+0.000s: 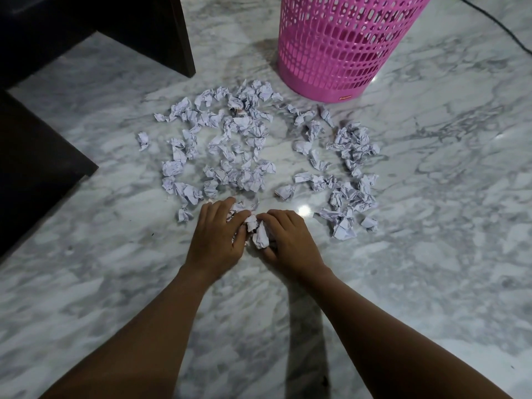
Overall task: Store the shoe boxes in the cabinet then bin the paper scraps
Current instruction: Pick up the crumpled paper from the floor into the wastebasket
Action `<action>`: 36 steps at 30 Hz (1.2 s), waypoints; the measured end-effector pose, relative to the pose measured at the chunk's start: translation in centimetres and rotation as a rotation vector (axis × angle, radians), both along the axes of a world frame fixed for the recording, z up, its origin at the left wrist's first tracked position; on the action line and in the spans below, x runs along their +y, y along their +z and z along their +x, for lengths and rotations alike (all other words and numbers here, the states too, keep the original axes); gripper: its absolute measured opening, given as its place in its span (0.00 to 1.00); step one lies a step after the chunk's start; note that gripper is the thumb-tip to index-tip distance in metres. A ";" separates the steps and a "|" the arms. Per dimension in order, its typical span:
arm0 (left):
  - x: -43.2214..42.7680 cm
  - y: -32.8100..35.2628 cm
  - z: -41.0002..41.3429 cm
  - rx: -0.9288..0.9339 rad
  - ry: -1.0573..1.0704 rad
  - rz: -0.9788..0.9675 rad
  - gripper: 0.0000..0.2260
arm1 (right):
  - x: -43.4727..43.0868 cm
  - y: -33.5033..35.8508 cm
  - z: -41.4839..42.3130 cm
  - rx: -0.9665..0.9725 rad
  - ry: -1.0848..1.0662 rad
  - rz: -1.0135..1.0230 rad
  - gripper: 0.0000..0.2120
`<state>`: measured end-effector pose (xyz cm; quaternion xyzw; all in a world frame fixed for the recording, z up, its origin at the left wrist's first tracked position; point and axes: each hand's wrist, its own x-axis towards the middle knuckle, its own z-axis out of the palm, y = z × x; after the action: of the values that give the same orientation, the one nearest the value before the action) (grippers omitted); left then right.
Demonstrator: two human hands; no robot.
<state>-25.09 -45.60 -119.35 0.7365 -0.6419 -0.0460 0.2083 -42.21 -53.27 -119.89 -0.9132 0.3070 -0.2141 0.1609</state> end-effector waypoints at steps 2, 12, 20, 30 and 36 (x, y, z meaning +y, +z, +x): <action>-0.1 0.0 0.0 0.014 0.007 -0.012 0.13 | 0.1 0.0 0.0 0.012 -0.017 -0.001 0.22; 0.2 0.2 -0.1 0.081 0.047 -0.004 0.15 | 0.0 0.1 0.8 0.011 -0.029 0.038 0.20; 0.2 0.1 -0.3 0.013 0.172 -0.002 0.14 | -1.3 1.8 0.2 -0.082 -0.166 0.187 0.16; -0.6 -0.5 0.0 -0.021 0.252 -0.072 0.12 | -5.5 1.5 1.8 0.007 -0.277 0.168 0.20; -1.2 -0.9 -0.4 -0.019 0.274 -0.129 0.04 | -4.0 0.5 2.3 -0.085 -0.279 0.149 0.14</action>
<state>-25.52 -46.84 -120.23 0.8027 -0.5390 0.0313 0.2533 -39.94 -57.24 -119.34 -0.8375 0.4387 -0.2493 0.2098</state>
